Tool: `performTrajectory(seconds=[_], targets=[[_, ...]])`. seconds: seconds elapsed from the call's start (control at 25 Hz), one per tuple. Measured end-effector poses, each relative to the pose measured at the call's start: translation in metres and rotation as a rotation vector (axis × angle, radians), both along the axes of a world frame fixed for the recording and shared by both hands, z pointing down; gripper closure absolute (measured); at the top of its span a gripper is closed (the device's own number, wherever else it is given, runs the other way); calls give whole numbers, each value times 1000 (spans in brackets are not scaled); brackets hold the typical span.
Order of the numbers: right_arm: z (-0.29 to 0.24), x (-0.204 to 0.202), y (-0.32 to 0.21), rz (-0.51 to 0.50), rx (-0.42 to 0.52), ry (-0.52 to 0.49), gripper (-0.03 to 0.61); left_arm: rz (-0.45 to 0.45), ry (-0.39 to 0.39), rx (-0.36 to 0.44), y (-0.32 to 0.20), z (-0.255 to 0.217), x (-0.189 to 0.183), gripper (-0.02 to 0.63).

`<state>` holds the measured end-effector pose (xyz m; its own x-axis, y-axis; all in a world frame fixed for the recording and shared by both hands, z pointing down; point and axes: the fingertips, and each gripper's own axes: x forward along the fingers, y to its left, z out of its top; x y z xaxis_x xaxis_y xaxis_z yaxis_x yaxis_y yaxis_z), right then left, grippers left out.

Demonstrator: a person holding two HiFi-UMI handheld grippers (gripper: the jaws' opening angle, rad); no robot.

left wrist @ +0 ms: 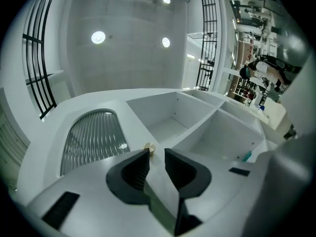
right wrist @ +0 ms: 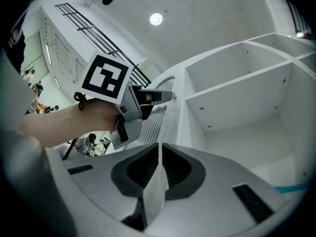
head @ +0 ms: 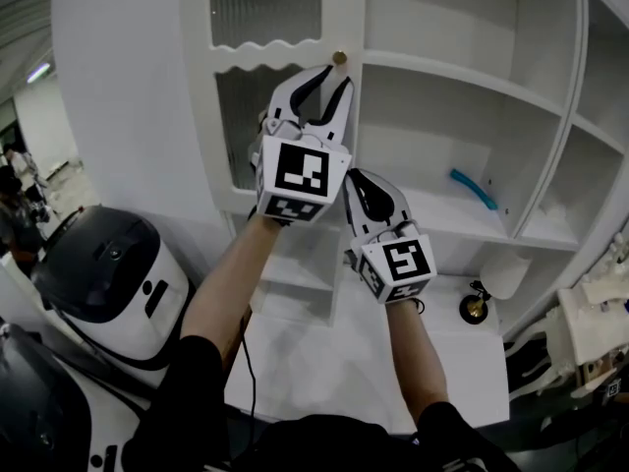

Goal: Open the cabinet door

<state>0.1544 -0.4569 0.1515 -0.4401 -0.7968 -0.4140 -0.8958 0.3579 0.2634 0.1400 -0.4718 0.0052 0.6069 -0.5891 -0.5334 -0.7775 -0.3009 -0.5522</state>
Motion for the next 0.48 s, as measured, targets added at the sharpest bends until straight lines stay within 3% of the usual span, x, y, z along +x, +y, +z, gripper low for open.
performTrajectory(seconds=[0.08, 0.2, 0.48], targets=[[-3, 1, 0, -13, 4, 5, 551, -16, 4, 0, -5, -5, 1, 523], [-5, -2, -2, -41, 0, 19, 476, -31, 10, -6, -13, -11, -1, 523], [-3, 6, -14, -18, -10, 35, 476, -22, 1, 10, -22, -19, 8, 523]])
